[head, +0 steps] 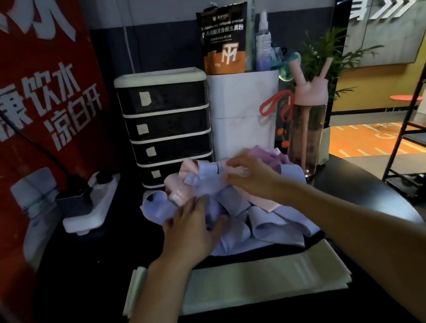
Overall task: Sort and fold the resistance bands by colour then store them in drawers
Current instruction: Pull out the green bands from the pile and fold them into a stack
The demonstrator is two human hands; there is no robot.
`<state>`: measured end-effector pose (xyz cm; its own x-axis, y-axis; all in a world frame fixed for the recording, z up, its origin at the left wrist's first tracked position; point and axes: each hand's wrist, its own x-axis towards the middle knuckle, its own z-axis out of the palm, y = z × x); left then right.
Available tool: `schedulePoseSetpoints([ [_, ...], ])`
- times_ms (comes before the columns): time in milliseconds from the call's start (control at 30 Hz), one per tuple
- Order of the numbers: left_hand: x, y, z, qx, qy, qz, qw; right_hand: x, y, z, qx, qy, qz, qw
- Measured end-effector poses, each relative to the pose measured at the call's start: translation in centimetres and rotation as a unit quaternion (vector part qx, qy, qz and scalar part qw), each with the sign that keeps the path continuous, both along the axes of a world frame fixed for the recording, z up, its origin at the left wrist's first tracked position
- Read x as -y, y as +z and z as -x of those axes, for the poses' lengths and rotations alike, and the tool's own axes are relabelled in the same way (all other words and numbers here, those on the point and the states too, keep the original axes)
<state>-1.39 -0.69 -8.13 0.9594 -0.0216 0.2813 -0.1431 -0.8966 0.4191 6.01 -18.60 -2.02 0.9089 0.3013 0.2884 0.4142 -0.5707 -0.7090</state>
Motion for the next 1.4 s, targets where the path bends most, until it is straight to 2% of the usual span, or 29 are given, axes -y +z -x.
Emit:
schedulePoseSetpoints([
  [133,0.3,-0.1,0.1,-0.025,0.026,-0.043,0.998,-0.6,-1.9,-3.4,-0.047,0.022,0.053,0.997],
  [267,0.3,0.0,-0.1,-0.024,0.042,0.014,0.999,-0.7,-2.3,-3.4,-0.044,0.021,0.202,0.978],
  [300,0.3,-0.1,-0.1,-0.013,0.037,0.026,0.999,-0.5,-2.4,-3.4,-0.047,0.009,0.210,0.977],
  [400,0.4,-0.1,-0.1,0.014,0.005,0.049,0.999,-0.3,-2.2,-3.4,-0.034,0.005,0.163,0.986],
  [533,0.5,0.2,-0.3,0.042,-0.014,0.097,0.994,0.2,-1.5,-2.3,-0.024,0.103,0.030,0.994],
  [633,0.6,0.1,-0.3,0.025,-0.026,0.153,0.988,1.3,-1.3,-1.0,-0.019,0.143,0.085,0.986],
  [800,0.7,0.6,0.1,-0.023,-0.026,0.045,0.998,5.2,-0.7,0.7,-0.087,0.167,0.169,0.967],
  [867,0.9,0.6,0.2,-0.031,-0.023,0.025,0.999,5.6,-0.2,0.7,-0.022,0.125,0.260,0.957],
  [900,0.8,0.5,0.1,-0.028,-0.024,0.034,0.999,5.3,0.0,0.6,0.040,0.102,0.270,0.957],
  [933,0.7,0.5,0.1,-0.017,-0.026,0.059,0.998,4.7,0.0,0.4,0.074,0.089,0.238,0.964],
  [967,0.6,0.4,0.0,-0.001,-0.029,0.098,0.995,3.9,0.0,0.3,0.069,0.089,0.179,0.977],
  [1033,0.2,0.1,-0.2,0.039,-0.041,0.173,0.983,2.8,-0.6,-0.2,-0.030,0.106,0.127,0.986],
  [1067,0.1,0.0,-0.3,0.053,-0.040,0.193,0.979,2.4,-1.0,-0.5,-0.080,0.100,0.152,0.980],
  [1100,-0.1,-0.1,-0.3,0.065,-0.035,0.206,0.976,2.3,-1.8,-1.1,-0.083,0.078,0.220,0.969],
  [1133,-0.1,0.0,-0.4,0.077,-0.029,0.217,0.973,2.2,-2.5,-1.6,-0.057,0.057,0.278,0.957],
  [1167,-0.2,0.0,-0.5,0.091,-0.024,0.225,0.970,1.9,-2.9,-1.7,-0.028,0.053,0.290,0.955],
  [1267,-0.2,-0.1,-0.6,0.121,-0.015,0.232,0.965,0.9,-3.0,-1.4,0.014,0.088,0.202,0.975],
  [1333,-0.2,0.0,-0.6,0.135,-0.006,0.247,0.960,0.7,-2.4,-1.6,0.025,0.049,0.190,0.980],
  [1400,-0.2,0.2,-0.4,0.142,0.006,0.257,0.956,1.2,-1.0,-2.2,0.045,0.001,0.099,0.994],
])
